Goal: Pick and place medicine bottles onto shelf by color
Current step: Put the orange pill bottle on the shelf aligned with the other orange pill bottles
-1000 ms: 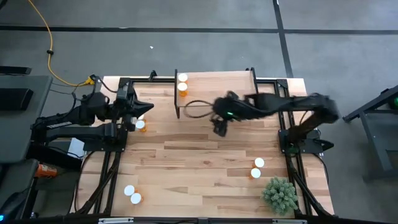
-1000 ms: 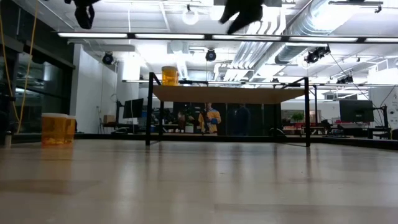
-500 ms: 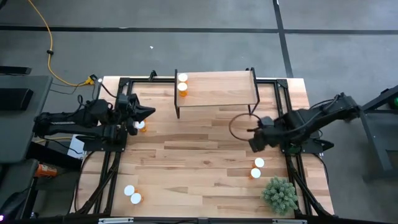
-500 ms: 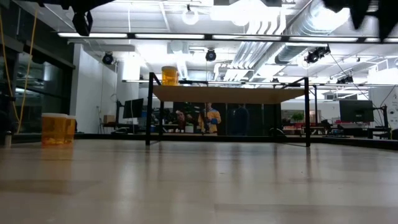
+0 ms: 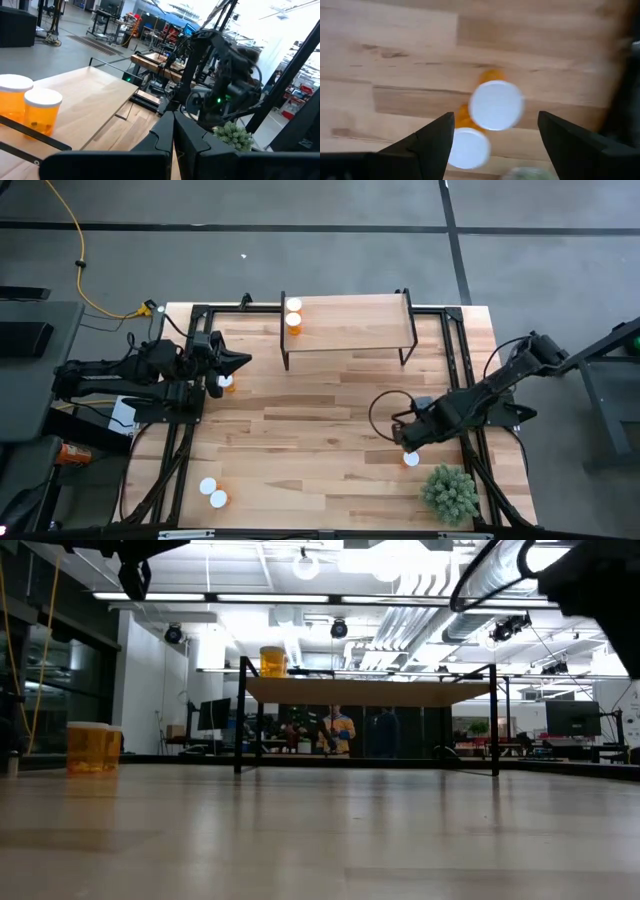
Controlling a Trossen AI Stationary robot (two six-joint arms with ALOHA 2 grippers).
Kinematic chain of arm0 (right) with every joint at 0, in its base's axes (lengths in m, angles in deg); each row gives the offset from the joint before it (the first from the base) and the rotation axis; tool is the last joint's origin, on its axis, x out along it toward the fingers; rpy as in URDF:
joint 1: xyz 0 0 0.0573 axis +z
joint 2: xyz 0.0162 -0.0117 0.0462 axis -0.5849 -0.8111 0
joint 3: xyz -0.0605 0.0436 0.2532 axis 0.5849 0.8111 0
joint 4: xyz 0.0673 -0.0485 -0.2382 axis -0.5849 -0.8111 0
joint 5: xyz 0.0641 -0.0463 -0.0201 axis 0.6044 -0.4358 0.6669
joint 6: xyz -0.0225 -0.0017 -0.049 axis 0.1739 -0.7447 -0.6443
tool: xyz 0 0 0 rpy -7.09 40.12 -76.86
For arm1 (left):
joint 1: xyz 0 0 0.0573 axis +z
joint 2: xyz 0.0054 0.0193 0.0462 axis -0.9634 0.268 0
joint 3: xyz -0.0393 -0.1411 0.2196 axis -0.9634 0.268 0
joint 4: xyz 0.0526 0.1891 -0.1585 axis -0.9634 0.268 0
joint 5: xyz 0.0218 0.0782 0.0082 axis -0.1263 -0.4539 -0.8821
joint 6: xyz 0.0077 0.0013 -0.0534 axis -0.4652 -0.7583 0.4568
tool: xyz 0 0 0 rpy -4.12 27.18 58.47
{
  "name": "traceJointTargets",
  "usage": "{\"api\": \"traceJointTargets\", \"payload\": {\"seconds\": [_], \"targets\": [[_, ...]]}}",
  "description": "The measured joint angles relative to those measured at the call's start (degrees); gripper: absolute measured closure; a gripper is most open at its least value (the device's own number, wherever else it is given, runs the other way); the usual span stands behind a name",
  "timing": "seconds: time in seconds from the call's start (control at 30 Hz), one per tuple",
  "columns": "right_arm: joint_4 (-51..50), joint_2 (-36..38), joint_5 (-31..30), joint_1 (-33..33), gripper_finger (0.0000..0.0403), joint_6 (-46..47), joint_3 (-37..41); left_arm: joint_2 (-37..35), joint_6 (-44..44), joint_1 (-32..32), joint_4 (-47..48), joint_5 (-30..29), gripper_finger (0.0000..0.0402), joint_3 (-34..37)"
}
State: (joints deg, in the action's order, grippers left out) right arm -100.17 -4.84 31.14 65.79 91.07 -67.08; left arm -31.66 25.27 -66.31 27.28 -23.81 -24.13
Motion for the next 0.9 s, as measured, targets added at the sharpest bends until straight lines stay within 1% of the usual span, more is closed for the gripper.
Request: {"api": "traceJointTargets", "payload": {"seconds": [0.07, 0.13, 0.33, 0.53, 0.7, 0.9], "targets": [[4.56, 0.01, -0.01, 0.09, 0.0126, 1.7, 2.22, 0.0, 0.0, 0.0, 0.0, 0.31, 0.0401, 0.0], [6.79, 0.01, 0.09, 0.07, 0.0126, 2.41, 3.95, 0.0, 0.0, 0.0, 0.02, 0.42, 0.0401, 0.0], [4.03, 0.01, 0.93, 0.07, 0.0126, 3.28, 5.28, 0.0, 0.0, 0.0, 0.02, 0.42, 0.0401, 0.0], [4.26, -0.04, 1.52, 0.07, 0.0126, 3.72, 5.33, 0.0, -0.02, 0.0, 0.02, 0.17, 0.0401, 0.0], [4.82, -3.02, 2.58, 0.07, 0.0126, 2.55, 5.4, 0.0, -0.02, 0.0, 0.02, 0.14, 0.0401, 0.0], [8.78, -6.07, 2.55, 0.07, 0.0126, 2.22, 5.4, 0.0, -0.02, 0.0, 0.03, 0.05, 0.0401, -0.02]]}}
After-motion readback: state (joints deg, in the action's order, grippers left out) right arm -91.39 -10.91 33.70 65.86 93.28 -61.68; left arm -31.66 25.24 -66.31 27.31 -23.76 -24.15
